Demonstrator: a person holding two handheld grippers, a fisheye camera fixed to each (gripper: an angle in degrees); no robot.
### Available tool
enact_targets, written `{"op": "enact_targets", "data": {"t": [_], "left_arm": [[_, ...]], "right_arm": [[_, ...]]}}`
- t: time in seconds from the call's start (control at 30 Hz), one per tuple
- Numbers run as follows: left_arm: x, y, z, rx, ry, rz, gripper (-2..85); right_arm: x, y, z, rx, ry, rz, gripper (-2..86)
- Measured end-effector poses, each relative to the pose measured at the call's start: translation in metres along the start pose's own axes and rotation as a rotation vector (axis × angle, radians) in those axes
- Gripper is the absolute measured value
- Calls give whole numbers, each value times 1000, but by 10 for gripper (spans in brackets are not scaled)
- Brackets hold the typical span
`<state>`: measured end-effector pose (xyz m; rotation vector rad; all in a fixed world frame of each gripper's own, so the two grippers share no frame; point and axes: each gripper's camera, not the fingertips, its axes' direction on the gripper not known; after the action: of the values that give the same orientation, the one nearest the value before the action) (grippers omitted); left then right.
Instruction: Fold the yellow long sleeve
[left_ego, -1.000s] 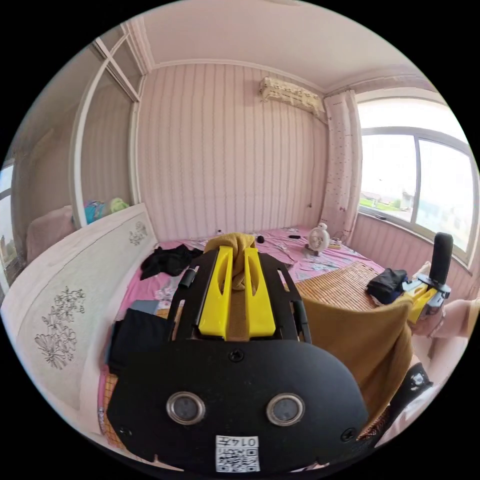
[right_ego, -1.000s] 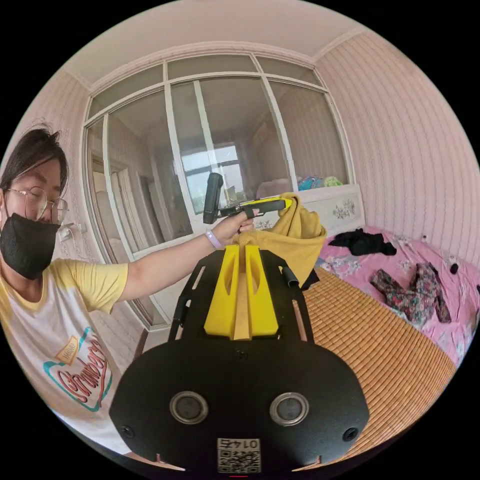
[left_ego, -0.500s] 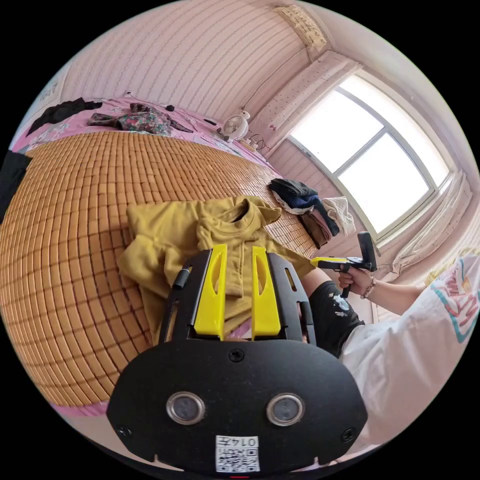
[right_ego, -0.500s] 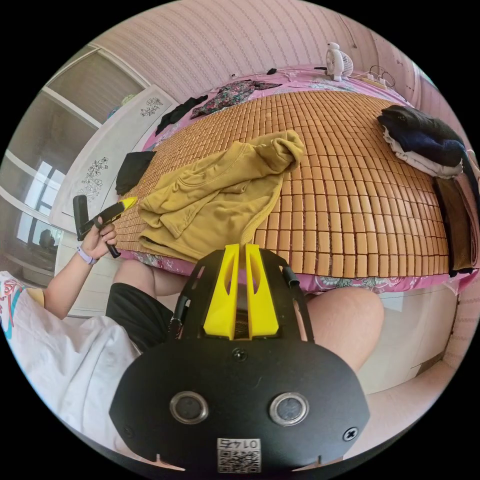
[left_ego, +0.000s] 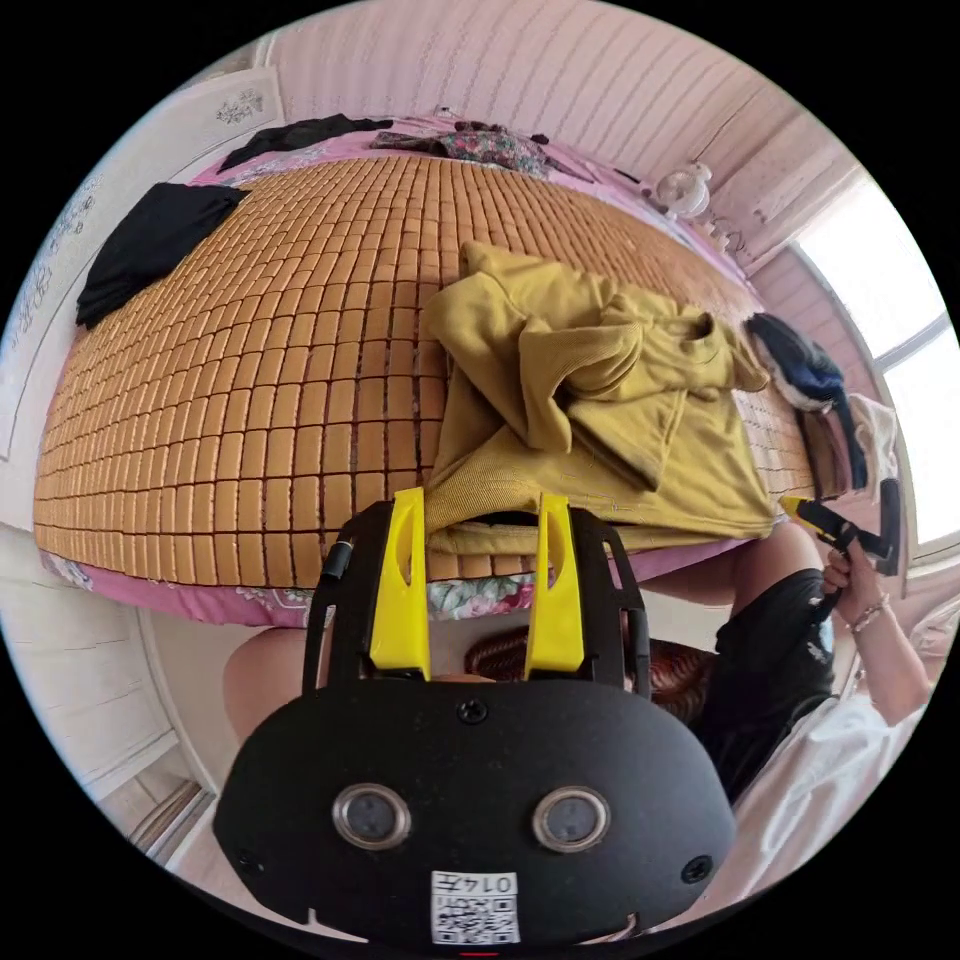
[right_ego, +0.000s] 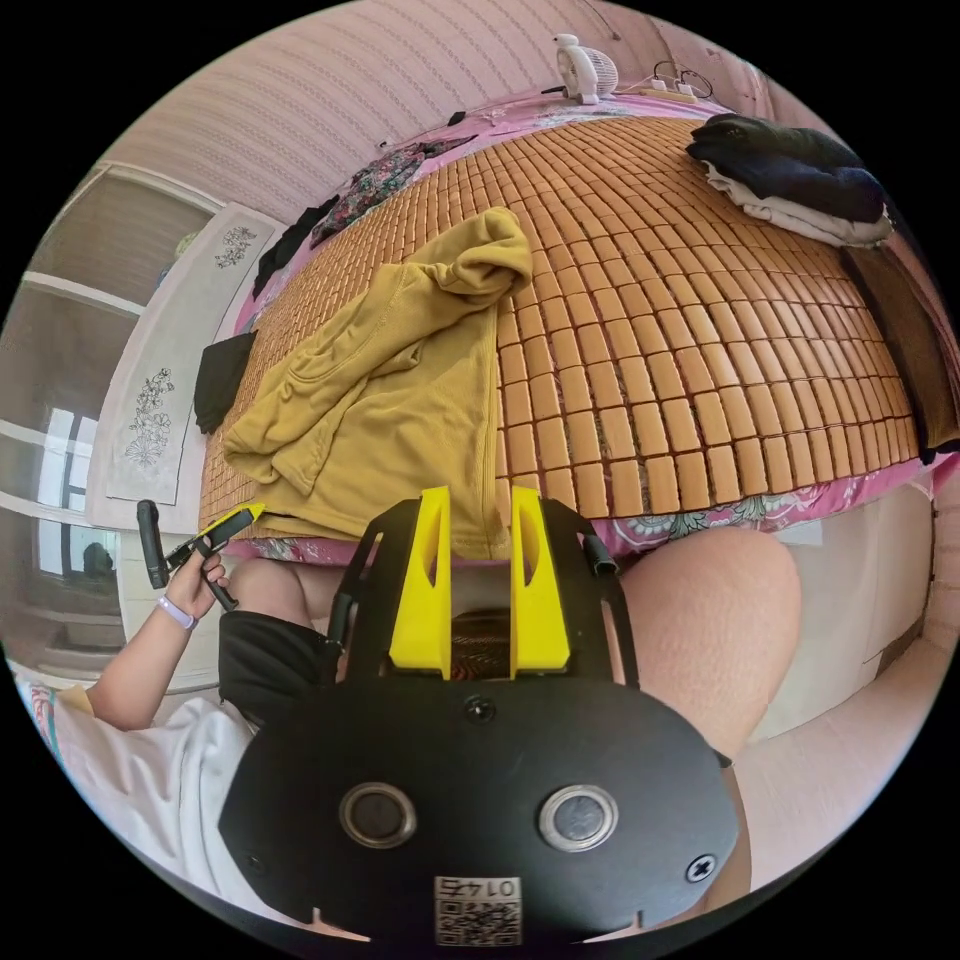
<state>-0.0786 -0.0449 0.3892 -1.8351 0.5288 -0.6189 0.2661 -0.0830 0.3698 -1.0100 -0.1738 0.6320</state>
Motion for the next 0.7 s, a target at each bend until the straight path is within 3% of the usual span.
{"op": "enact_targets", "data": {"t": [0.23, 0.3, 0.4, 0.53, 0.7], "left_arm": [[13, 19, 23, -74, -76, 37, 62], [14, 28, 18, -51, 26, 49, 42], [18, 49, -1, 47, 60, 76, 24], [24, 73, -46, 206, 150, 183, 14], [11, 81, -126, 460, 285, 181, 5]], "right_arm": [[22, 12, 6, -68, -92, 27, 70], [47, 22, -1, -108, -407, 65, 53], [87, 40, -24, -1, -840, 171, 31], [107, 50, -68, 131, -943, 118, 17], [90, 44, -158, 329, -1042, -116, 13]]}}
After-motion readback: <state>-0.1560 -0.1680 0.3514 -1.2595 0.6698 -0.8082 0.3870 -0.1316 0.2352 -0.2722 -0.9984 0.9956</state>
